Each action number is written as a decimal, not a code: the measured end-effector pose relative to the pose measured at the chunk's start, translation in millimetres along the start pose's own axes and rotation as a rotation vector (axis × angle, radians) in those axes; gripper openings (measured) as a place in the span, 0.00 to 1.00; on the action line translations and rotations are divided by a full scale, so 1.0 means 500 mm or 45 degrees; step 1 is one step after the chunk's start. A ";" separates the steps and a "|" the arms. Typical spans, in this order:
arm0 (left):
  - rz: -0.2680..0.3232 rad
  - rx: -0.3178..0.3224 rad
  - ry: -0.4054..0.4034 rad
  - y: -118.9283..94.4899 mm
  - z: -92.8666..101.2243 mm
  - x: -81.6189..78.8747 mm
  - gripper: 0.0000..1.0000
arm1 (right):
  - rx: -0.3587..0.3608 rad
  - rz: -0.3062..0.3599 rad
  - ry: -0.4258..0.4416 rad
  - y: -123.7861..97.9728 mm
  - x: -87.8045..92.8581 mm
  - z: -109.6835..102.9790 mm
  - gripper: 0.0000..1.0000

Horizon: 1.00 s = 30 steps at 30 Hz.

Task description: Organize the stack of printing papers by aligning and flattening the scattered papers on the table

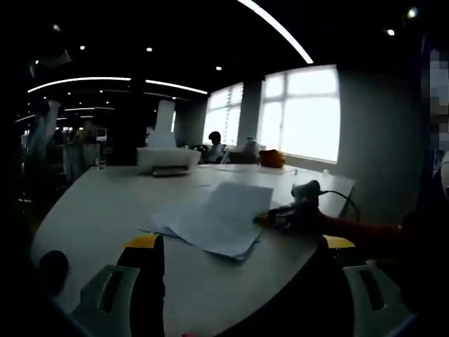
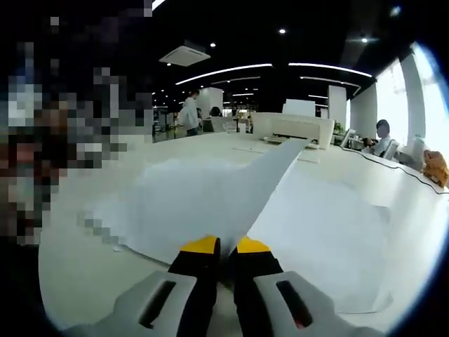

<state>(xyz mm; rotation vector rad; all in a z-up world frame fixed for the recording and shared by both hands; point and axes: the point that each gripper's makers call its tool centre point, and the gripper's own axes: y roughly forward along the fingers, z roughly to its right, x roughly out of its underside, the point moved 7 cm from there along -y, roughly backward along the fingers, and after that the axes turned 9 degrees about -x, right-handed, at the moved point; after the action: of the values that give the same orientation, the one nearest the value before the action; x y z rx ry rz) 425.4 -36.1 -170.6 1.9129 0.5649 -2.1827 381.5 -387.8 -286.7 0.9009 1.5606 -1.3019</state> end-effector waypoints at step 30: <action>0.049 -0.027 0.025 -0.013 -0.015 -0.010 0.92 | 0.029 0.073 -0.002 -0.020 -0.014 -0.006 0.00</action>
<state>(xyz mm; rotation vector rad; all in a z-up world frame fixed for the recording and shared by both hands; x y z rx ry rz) 430.6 -27.9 -165.4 1.9206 0.5479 -2.1282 374.0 -386.7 -276.4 0.9519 1.5108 -1.2819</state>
